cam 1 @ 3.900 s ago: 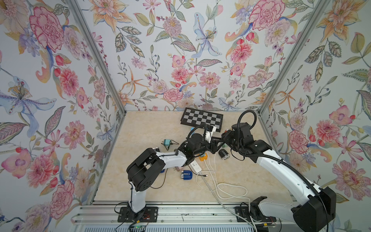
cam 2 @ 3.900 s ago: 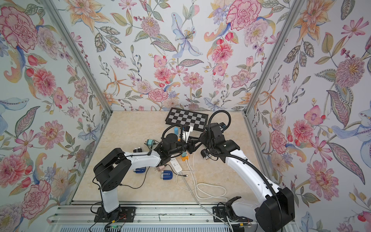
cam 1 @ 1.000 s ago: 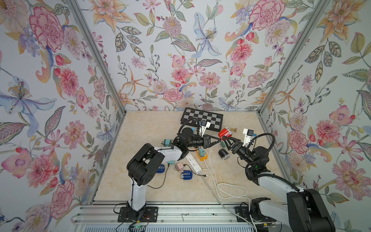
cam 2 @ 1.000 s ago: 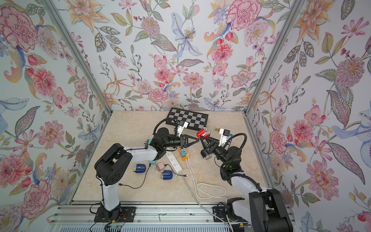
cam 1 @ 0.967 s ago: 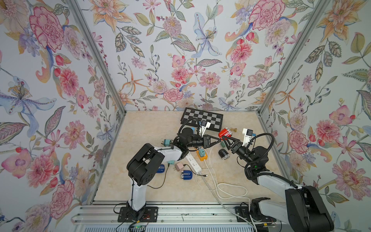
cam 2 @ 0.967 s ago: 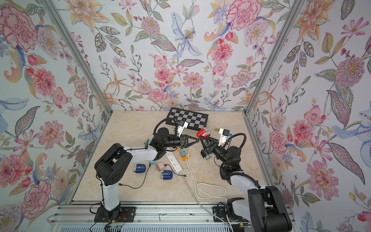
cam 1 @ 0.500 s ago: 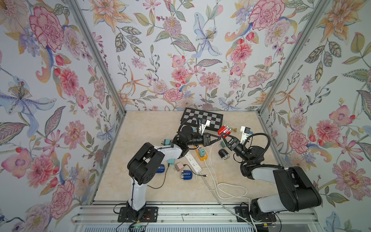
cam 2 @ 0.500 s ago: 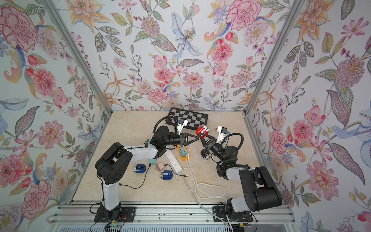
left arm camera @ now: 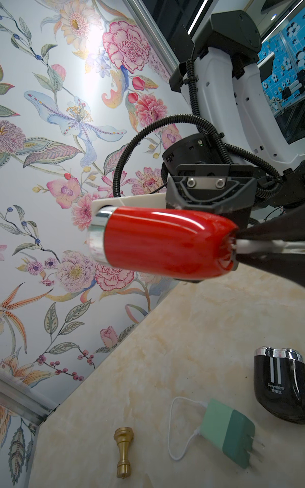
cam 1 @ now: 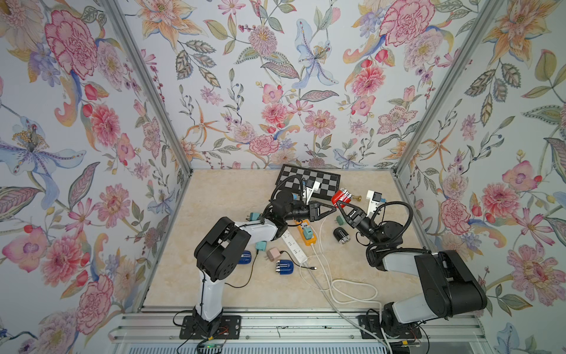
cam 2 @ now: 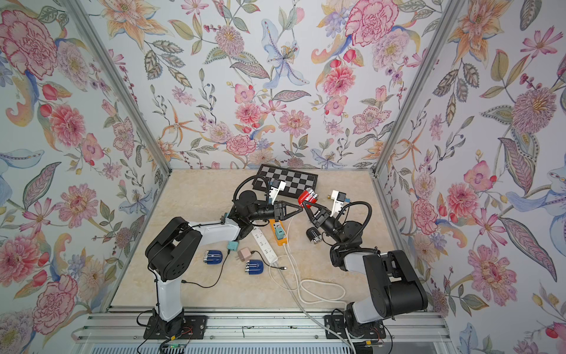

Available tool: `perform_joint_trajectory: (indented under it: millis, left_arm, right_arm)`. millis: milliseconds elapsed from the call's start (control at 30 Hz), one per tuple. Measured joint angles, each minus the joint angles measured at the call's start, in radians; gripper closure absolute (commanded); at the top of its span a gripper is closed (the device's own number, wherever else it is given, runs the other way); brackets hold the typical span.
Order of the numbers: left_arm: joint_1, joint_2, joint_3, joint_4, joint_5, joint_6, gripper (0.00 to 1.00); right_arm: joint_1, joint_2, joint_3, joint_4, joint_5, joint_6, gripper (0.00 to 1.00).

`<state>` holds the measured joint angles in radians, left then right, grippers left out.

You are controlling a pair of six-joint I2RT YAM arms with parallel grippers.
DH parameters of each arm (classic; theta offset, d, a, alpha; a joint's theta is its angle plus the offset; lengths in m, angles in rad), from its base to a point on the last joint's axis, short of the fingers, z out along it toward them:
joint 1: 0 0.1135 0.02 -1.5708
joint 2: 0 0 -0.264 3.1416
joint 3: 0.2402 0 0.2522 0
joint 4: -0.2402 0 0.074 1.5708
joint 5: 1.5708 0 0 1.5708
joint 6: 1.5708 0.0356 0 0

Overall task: Unplug the electric shaver
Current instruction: Remove the charging cable from the electric shaver.

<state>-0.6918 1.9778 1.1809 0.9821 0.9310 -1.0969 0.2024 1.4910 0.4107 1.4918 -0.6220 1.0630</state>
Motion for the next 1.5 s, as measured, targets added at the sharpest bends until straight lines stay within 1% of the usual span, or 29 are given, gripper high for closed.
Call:
perform_joint_trajectory:
  millis: [167, 233, 400, 500, 600, 767, 867, 1000, 1067, 1133, 1233, 1300, 1400, 1500]
  left_arm:
    - [0.0, 0.001, 0.0, 0.008, 0.0, -0.012, 1.0]
    - [0.0, 0.001, 0.0, 0.008, -0.004, -0.016, 1.0]
    - [-0.016, 0.001, 0.0, 0.007, -0.023, -0.018, 1.0]
    - [-0.023, 0.001, 0.0, 0.008, -0.029, -0.014, 1.0]
    - [-0.021, 0.001, 0.0, 0.007, -0.032, -0.01, 1.0]
    - [-0.002, 0.001, 0.0, 0.003, -0.035, -0.01, 1.0]
    - [0.005, 0.001, -0.005, 0.004, -0.037, -0.01, 1.0]
    - [-0.002, 0.001, -0.02, 0.003, -0.049, -0.007, 1.0]
    - [-0.01, 0.001, -0.022, 0.004, -0.053, -0.007, 1.0]
    - [-0.016, 0.001, -0.022, 0.006, -0.056, -0.007, 1.0]
    - [-0.018, 0.001, -0.018, 0.023, -0.072, -0.007, 1.0]
    - [-0.017, 0.001, -0.012, 0.035, -0.083, -0.007, 1.0]
    - [-0.017, -0.002, -0.011, 0.033, -0.088, -0.006, 1.0]
    - [-0.015, -0.002, -0.016, 0.009, -0.086, 0.0, 1.0]
  right_arm:
    - [-0.011, 0.0, 0.0, 0.005, -0.017, 0.003, 0.76]
    - [-0.028, 0.0, 0.002, 0.006, -0.047, 0.008, 0.79]
    - [-0.091, -0.011, 0.017, -0.014, -0.174, 0.023, 0.8]
    - [-0.103, -0.021, 0.017, -0.025, -0.196, 0.023, 0.8]
    - [-0.081, -0.021, 0.013, -0.022, -0.156, 0.022, 0.81]
    - [0.025, 0.006, -0.002, 0.003, 0.053, -0.001, 0.83]
    - [0.047, 0.011, -0.005, 0.005, 0.114, -0.012, 0.86]
    - [0.032, -0.007, -0.039, 0.005, 0.109, -0.015, 0.89]
    - [0.01, -0.016, -0.045, 0.004, 0.072, -0.013, 0.89]
    - [-0.027, -0.017, -0.031, -0.006, -0.008, 0.003, 0.88]
    - [-0.076, -0.001, 0.04, -0.05, -0.151, 0.034, 0.9]
    - [-0.093, 0.007, 0.081, -0.075, -0.205, 0.042, 0.92]
    - [-0.087, 0.005, 0.074, -0.073, -0.191, 0.037, 0.94]
    - [-0.034, 0.0, 0.01, -0.031, -0.059, 0.017, 0.97]
